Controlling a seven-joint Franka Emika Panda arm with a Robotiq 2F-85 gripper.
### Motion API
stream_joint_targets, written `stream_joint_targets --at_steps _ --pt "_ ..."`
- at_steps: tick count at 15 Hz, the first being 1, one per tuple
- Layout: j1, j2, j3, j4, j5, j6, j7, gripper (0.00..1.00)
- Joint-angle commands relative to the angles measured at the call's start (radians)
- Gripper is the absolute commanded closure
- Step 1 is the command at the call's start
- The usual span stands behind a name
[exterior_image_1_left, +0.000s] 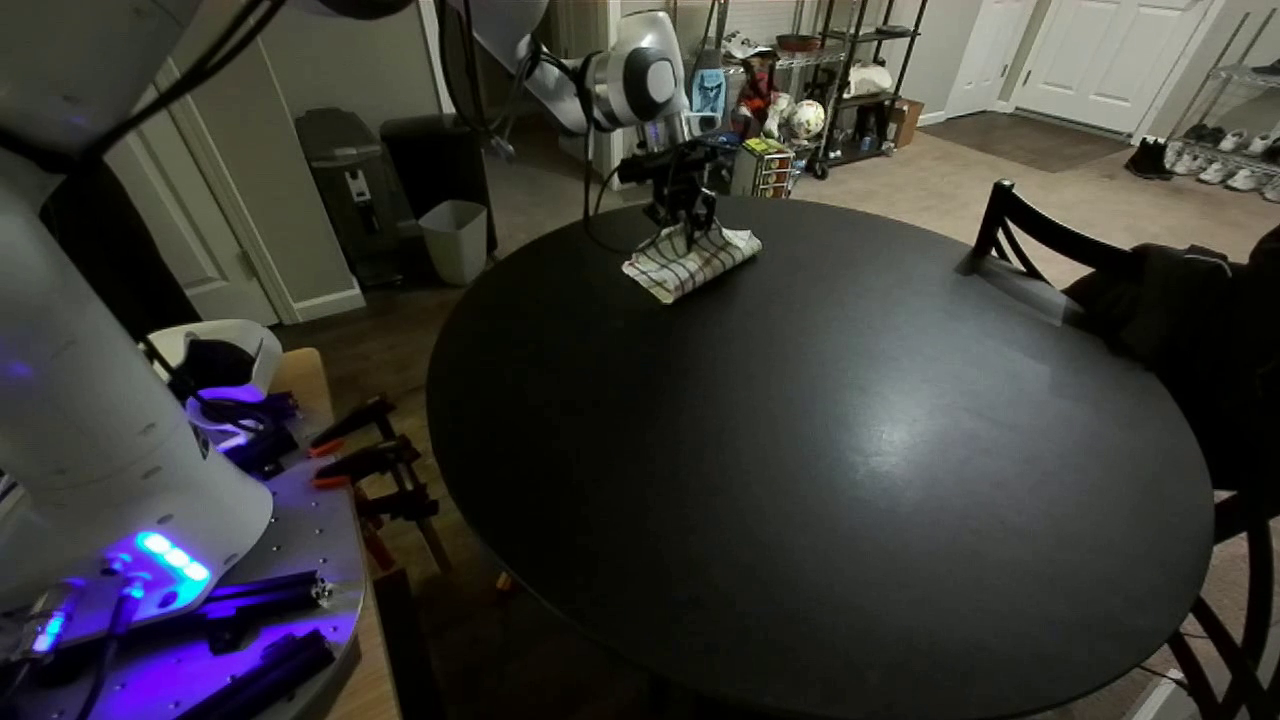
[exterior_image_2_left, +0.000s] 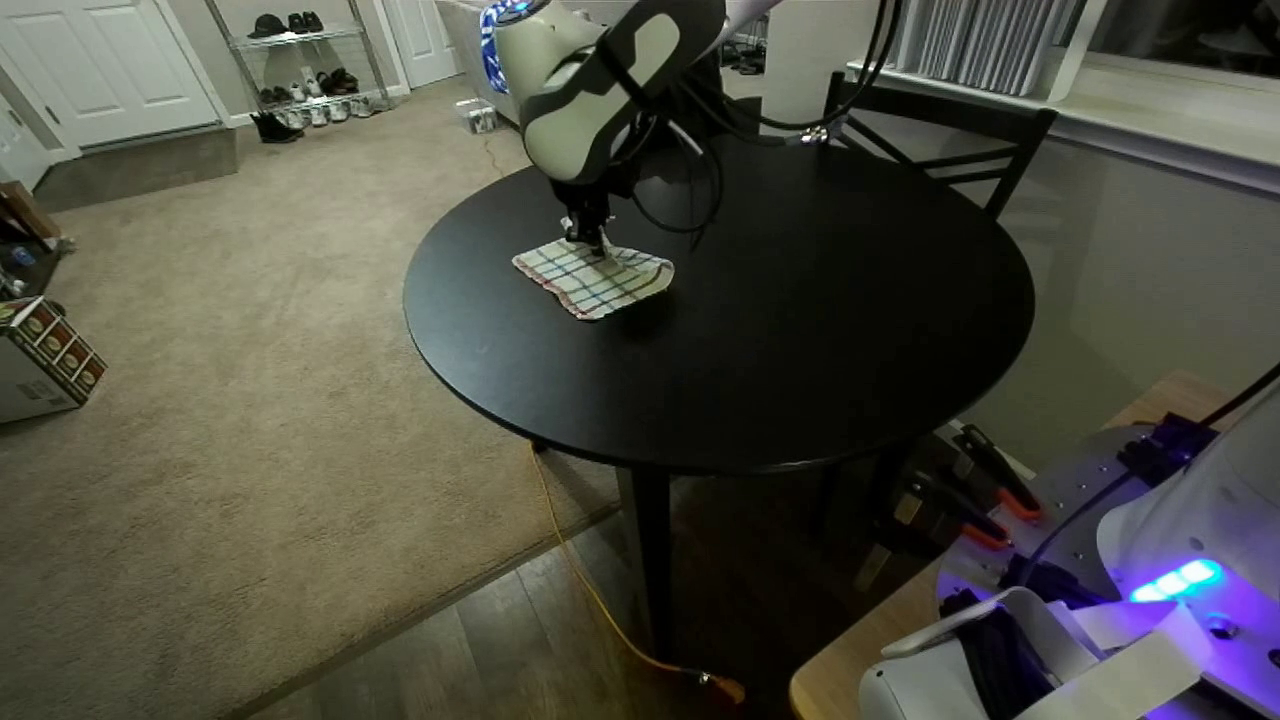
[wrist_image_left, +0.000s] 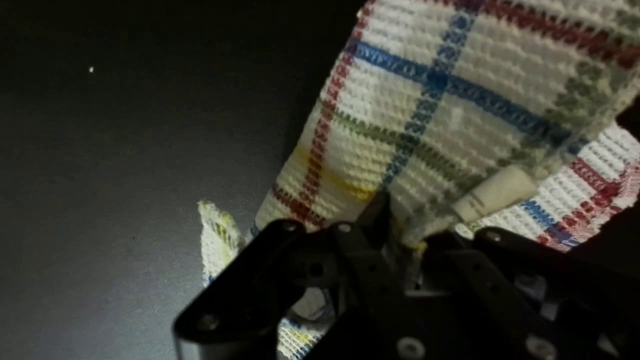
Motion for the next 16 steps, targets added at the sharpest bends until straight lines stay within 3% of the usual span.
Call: stream_joint_targets --at_steps 1,7,16 --pt "0.038 -0.010 -0.025 0.003 -0.065 -0.035 0.054 0.98" --pt "0.079 0.029 -0.048 0.040 -0.135 -0.078 0.110 0.98" --pt "0.114 0.098 -0.049 0.124 -0.152 -0.128 0.106 0.98"
